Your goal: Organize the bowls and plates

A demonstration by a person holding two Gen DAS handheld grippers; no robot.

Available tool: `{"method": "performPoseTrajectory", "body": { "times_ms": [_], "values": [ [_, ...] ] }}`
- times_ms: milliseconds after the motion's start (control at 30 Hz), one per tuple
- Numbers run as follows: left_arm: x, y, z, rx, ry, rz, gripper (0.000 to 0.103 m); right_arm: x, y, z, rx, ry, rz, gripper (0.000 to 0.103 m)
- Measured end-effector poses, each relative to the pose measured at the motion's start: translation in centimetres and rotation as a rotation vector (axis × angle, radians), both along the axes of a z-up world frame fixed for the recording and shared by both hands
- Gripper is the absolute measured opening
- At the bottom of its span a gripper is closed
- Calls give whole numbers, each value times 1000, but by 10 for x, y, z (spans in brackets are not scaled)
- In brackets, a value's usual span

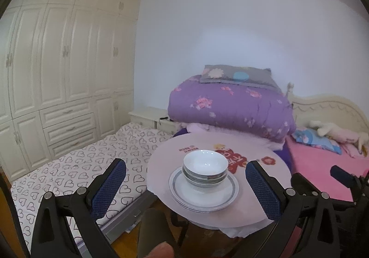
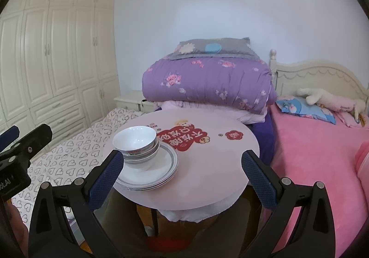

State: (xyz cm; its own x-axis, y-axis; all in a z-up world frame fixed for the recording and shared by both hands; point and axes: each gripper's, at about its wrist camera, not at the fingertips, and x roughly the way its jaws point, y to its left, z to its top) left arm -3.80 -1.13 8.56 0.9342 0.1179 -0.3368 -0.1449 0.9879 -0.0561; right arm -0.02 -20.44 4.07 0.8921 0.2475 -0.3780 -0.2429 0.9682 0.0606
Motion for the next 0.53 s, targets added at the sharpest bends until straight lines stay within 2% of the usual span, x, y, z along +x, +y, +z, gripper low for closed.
{"method": "performPoseTrajectory", "body": {
  "times_ms": [167,533],
  "values": [
    [9,-6,4,24,0,-5,102,1,-2,1,5,1,-5,103],
    [9,-1,-1,7,-2,-24,102,2,-4,1,8,3,-5,103]
  ]
}}
